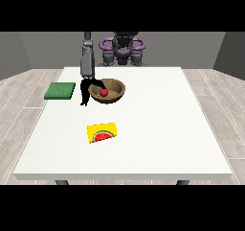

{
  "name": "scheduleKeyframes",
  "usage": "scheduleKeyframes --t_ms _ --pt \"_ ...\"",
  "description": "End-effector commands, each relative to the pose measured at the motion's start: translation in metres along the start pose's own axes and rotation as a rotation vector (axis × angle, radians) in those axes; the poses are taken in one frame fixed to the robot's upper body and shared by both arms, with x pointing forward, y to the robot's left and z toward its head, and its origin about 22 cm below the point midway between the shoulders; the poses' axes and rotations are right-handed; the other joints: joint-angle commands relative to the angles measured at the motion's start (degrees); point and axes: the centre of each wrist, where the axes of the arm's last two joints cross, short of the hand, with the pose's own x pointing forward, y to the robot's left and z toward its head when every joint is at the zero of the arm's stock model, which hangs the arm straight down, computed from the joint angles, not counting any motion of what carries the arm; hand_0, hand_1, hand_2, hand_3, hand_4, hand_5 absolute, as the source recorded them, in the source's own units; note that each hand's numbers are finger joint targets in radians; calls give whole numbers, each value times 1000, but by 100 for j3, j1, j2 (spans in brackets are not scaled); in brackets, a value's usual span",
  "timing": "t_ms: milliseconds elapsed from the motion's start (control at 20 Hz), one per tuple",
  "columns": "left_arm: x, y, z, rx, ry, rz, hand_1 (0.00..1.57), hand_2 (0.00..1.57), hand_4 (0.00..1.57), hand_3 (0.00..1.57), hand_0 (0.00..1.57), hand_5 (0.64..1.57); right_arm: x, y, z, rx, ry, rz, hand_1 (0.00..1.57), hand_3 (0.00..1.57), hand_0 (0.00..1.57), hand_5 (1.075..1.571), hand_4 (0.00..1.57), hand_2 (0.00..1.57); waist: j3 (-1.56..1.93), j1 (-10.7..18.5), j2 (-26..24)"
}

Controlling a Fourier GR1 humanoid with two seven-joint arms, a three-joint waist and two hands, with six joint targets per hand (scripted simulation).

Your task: Pick the cup and pour the ball into the bowl, then pick the bowl and place it on the pad

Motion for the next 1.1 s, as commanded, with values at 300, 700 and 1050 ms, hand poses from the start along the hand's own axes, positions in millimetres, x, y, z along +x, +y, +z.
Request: scheduleKeyframes --t_ms 300,700,1050 --pt "14 24 2 14 -6 26 0 0 0 0 0 1541 -35 -8 28 -108 264 129 1571 1571 1571 1410 1107 1571 107 273 243" --pt "-35 44 27 83 117 16 0 0 0 0 0 1547 9 5 -3 -58 302 463 1571 1571 1571 1476 1207 1571 96 -247 -506" --pt "-52 104 76 182 184 -54 0 0 0 0 0 1543 90 31 -49 5 346 548 1571 1571 1571 1476 1250 1571 100 -924 -864"
